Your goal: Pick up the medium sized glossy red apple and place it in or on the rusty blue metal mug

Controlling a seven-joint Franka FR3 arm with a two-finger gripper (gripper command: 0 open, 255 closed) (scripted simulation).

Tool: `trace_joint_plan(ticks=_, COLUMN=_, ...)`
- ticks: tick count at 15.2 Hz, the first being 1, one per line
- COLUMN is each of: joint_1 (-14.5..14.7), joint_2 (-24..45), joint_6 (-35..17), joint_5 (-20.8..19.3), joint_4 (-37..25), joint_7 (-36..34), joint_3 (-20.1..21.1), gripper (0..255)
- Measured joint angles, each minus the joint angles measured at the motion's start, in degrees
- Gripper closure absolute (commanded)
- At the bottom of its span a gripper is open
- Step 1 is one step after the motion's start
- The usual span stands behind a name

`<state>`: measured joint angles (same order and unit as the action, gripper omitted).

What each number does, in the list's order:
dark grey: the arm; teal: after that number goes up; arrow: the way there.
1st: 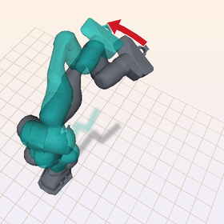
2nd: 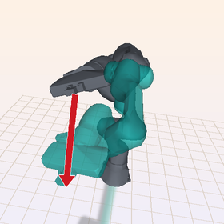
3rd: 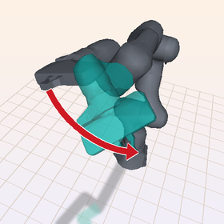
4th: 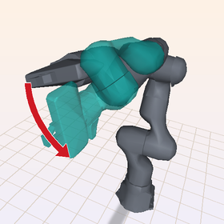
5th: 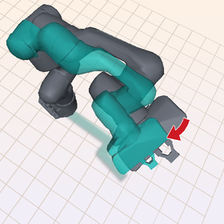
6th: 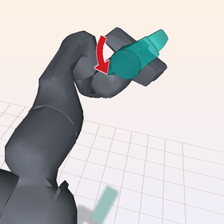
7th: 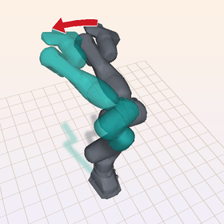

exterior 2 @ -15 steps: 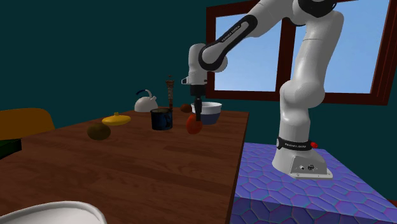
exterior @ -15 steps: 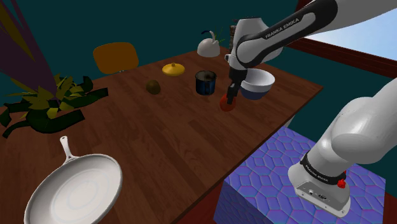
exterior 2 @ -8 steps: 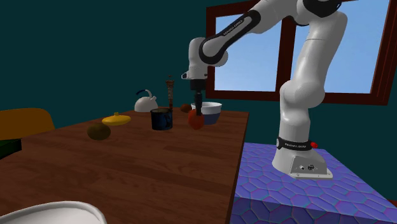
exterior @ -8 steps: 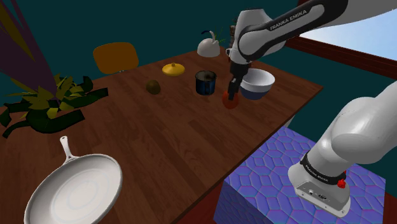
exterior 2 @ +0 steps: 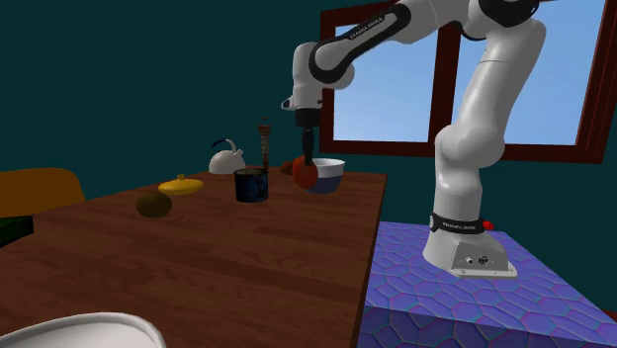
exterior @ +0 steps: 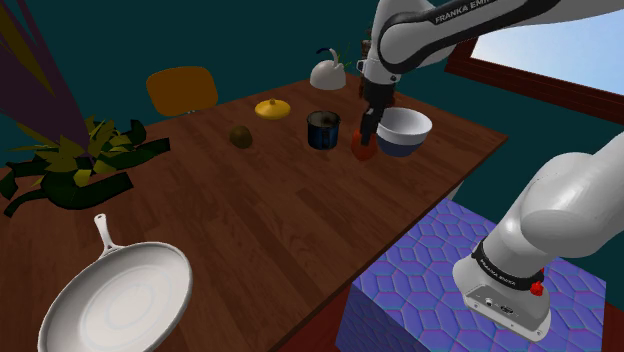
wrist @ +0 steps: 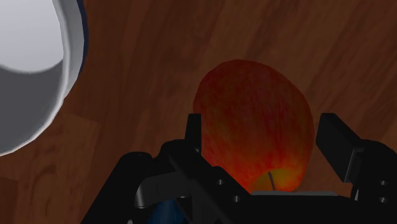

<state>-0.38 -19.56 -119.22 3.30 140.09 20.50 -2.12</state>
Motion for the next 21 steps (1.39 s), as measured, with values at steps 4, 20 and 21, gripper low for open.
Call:
trace_joint_plan(ticks=4, joint_1=0.0, joint_2=-1.2, joint_6=3.4, joint_5=-0.1, joint_4=-2.3, joint_7=-0.3, joint_3=0.1, gripper=255)
trace_joint_plan(ticks=20, joint_1=-0.1, joint_2=-2.5, joint_6=15.3, joint_5=-0.4, joint_4=-12.9, joint_7=-0.9, joint_3=0.0, gripper=255)
trace_joint_plan(ticks=21, joint_1=-0.1, joint_2=-0.7, joint_6=15.7, joint_5=-0.4, joint_4=-15.0, joint_7=-0.7, joint_3=-0.1, gripper=255)
